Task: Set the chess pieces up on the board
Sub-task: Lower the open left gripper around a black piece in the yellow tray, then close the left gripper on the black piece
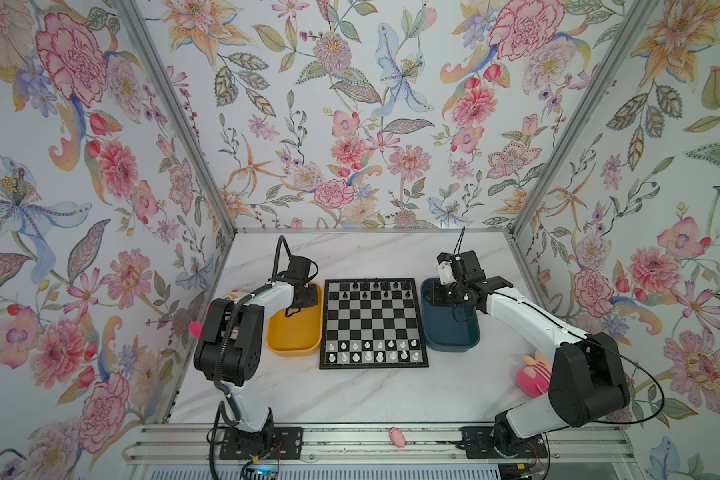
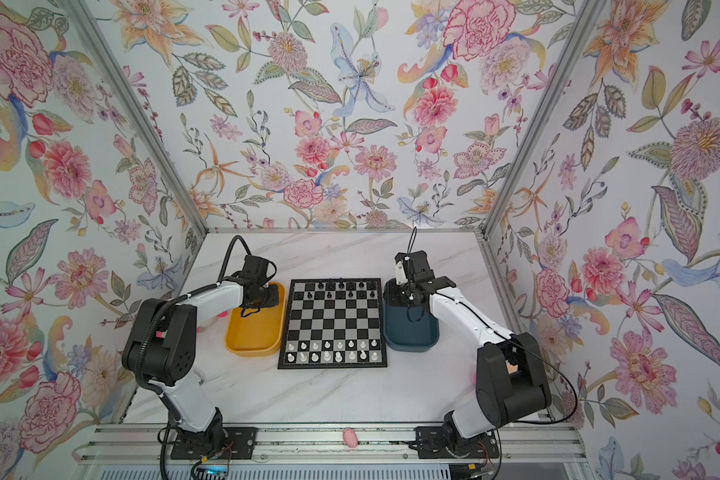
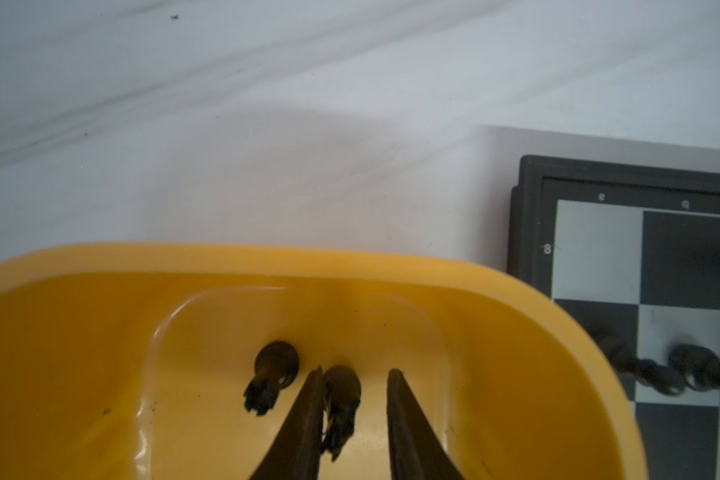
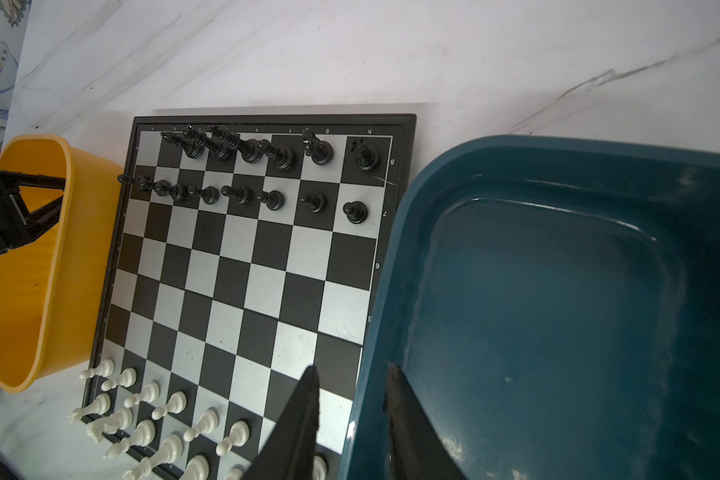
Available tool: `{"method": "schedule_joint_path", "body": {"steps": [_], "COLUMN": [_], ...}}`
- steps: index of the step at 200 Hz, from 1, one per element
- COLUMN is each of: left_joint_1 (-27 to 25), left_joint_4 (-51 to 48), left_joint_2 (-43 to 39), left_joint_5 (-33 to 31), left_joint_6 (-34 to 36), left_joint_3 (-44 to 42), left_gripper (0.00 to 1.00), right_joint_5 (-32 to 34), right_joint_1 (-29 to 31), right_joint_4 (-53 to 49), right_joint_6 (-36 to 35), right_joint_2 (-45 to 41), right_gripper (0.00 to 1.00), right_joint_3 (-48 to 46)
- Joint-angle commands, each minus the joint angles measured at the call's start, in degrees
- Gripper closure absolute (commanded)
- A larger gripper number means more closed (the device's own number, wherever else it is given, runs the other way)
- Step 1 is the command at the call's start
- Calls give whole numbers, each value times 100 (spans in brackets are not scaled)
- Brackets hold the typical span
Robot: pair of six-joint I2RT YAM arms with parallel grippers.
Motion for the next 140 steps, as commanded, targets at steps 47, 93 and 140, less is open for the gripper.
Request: {"method": "schedule_joint_path", "body": {"steps": [47,93,140], "left_joint_1": [-44,-39,-43], "left_joint_4": [-190,-267,-302], "left_joint_2": [-24,-26,22], "left_joint_5": [-152,-192,-223], "left_joint_6": [44,46,43], "left_joint_3": [-8,10,32], "left_gripper": [73,78,83], "right_joint_5": [-58,-67,-73], "right_joint_1": [-5,-2,-7], "right_joint_4": [103,106,104], "right_joint_6": [83,79,79], "right_joint_2": [76,93,105], "right_gripper": [71,71,71], "right_joint_3": [-77,-73,-58]}}
